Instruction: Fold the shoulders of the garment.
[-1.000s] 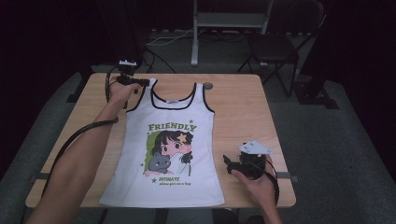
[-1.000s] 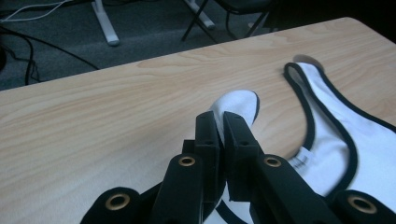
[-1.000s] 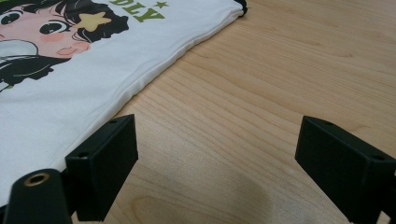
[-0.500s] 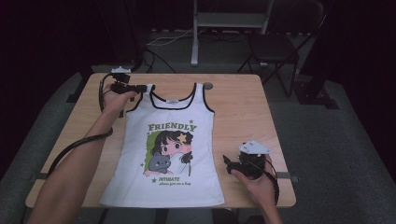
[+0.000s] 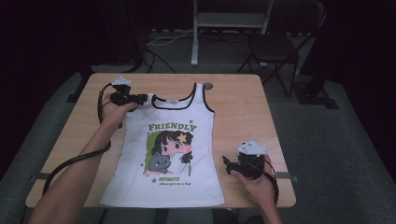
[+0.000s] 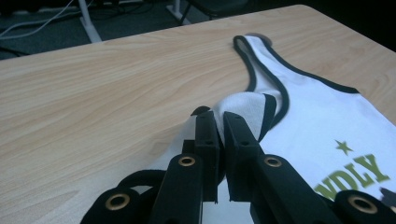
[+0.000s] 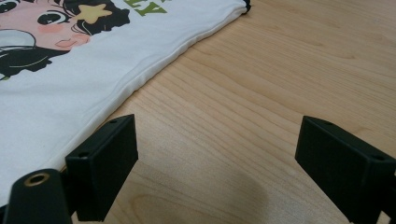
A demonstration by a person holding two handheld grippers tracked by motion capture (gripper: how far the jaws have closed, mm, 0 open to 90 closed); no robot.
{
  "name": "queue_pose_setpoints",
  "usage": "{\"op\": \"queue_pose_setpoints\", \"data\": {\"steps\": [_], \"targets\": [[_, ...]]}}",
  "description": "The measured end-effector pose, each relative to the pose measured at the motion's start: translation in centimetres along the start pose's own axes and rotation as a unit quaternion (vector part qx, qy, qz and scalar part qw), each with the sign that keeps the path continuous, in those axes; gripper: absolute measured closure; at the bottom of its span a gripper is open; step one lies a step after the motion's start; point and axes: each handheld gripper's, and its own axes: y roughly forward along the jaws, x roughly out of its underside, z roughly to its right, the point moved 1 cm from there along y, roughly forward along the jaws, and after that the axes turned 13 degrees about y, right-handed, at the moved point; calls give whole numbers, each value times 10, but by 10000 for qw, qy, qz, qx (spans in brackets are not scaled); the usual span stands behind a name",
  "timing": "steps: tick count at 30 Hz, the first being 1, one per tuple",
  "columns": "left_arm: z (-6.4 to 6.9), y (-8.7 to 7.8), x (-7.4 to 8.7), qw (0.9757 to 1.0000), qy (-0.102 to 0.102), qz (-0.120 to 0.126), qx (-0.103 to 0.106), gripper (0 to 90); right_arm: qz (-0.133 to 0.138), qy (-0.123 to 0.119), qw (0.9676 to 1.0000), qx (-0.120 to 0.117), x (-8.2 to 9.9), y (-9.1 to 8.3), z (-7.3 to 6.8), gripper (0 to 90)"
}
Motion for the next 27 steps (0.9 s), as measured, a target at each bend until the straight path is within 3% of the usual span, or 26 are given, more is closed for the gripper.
{"op": "queue_pose_setpoints", "data": {"steps": [5, 10, 27], "targets": [[12, -9, -2, 9997, 234, 3, -3, 850, -5, -3, 10000, 7, 0, 0, 0, 124], [24, -14, 2, 9984, 539, -161, -33, 850, -17, -34, 10000, 17, 0, 0, -1, 124], [54, -13, 23, 9943, 963, -376, 275, 848, -37, -50, 10000, 10, 0, 0, -1, 124]]}}
